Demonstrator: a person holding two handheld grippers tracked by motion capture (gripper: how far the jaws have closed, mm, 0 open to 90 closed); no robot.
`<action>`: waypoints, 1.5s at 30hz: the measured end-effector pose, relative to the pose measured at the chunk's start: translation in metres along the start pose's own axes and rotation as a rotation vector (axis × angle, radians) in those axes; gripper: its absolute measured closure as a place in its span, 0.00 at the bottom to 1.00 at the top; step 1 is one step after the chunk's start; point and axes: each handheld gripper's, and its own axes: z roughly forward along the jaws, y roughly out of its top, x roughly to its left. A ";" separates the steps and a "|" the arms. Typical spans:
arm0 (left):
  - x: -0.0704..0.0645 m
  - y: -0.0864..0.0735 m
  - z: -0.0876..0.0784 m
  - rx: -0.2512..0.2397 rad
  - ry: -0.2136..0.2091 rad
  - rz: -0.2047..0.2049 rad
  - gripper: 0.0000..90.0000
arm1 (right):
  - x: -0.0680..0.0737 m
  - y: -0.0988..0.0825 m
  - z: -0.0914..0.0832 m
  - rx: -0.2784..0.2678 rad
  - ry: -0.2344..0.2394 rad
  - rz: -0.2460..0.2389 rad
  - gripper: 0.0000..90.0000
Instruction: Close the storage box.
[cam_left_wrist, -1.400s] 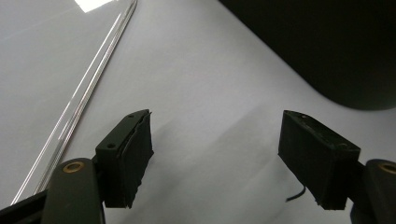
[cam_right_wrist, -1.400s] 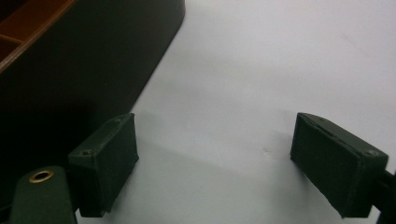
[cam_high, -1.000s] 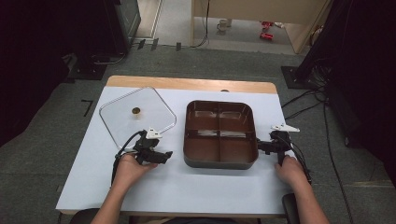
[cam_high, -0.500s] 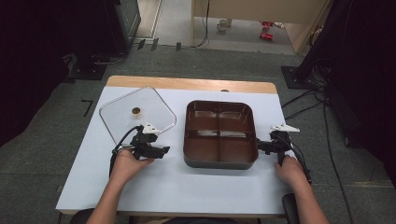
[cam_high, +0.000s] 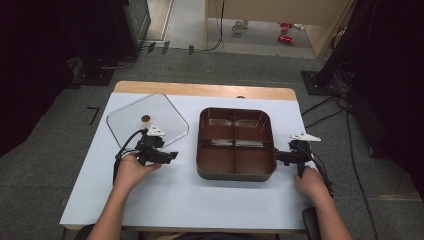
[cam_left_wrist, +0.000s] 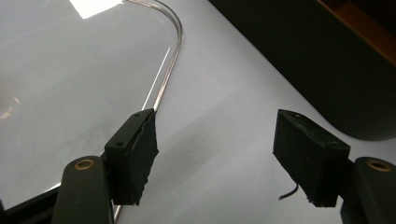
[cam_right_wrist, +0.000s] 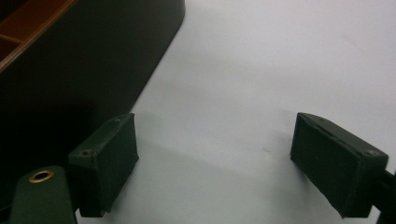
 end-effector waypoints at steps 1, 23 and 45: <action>0.000 0.000 0.000 0.000 0.000 0.000 0.34 | 0.000 0.000 0.000 0.000 0.000 0.000 0.16; 0.029 0.013 -0.010 -0.008 0.011 -0.030 0.37 | 0.000 0.000 0.000 0.000 0.000 0.000 0.16; 0.069 0.025 -0.010 -0.038 0.072 -0.068 0.38 | 0.000 0.000 0.000 -0.001 0.000 0.000 0.16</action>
